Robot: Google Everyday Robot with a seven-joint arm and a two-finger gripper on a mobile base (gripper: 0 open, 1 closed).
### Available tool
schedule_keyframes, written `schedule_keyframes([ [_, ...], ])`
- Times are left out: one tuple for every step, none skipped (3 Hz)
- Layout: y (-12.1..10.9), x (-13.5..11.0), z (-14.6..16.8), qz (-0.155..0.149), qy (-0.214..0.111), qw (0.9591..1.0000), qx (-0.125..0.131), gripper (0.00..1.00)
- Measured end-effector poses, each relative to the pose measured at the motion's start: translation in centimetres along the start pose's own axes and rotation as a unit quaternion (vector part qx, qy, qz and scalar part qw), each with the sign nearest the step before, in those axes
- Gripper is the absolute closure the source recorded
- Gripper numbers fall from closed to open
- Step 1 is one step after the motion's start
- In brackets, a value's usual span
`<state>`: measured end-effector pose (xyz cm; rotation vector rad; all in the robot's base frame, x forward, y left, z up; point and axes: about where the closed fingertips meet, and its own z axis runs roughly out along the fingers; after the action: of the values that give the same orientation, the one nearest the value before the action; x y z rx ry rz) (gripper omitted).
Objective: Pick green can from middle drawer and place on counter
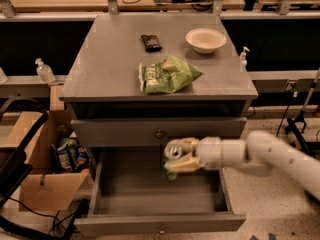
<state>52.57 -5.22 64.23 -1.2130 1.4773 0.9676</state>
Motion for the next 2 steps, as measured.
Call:
schedule_keyframes([
  [-0.7,-8.4,-4.6,0.001,-0.032,0.9994,-0.014,1.00],
  [-0.6,-16.2,-8.5,-0.017,-0.043,0.9989,-0.001,1.00],
])
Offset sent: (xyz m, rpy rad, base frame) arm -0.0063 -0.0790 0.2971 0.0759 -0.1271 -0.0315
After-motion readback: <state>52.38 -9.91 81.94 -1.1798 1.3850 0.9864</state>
